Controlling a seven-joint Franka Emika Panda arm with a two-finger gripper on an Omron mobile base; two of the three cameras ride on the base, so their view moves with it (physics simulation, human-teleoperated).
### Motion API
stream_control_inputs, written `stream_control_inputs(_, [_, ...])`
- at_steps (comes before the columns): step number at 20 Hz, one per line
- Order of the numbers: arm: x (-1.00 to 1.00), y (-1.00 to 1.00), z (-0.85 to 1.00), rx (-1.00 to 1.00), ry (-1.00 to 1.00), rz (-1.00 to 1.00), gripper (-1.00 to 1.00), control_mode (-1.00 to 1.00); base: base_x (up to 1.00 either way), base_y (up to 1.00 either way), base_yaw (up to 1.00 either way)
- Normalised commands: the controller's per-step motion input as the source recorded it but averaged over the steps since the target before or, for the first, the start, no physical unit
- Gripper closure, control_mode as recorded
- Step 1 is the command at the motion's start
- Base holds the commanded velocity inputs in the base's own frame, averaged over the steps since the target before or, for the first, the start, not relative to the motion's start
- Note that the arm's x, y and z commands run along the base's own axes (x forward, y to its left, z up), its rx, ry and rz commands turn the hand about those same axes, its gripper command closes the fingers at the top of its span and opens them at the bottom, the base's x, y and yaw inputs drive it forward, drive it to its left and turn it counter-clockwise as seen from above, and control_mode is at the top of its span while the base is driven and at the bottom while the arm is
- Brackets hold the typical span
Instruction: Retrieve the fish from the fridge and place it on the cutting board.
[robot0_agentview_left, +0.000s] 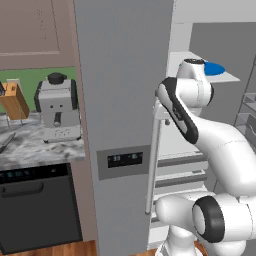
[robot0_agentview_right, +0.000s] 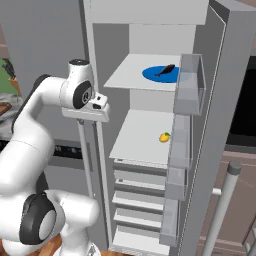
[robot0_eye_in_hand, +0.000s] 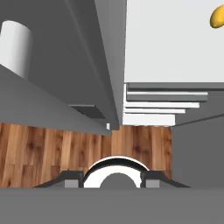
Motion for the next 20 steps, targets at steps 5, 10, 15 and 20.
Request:
stream_control_inputs(5, [-0.05,-0.04,0.0,0.0,-0.02,0.0,-1.0,-1.0,0.0,0.0,0.0])
stream_control_inputs(10, [-0.11,-0.17,0.0,0.0,-0.01,0.0,-1.0,-1.0,0.0,0.0,0.0])
stream_control_inputs(15, [-0.13,-0.26,0.0,0.0,0.0,0.0,-1.0,-1.0,0.0,0.0,0.0])
stream_control_inputs(20, [-0.1,-0.23,0.0,0.0,0.0,0.0,-1.0,-1.0,0.0,0.0,0.0])
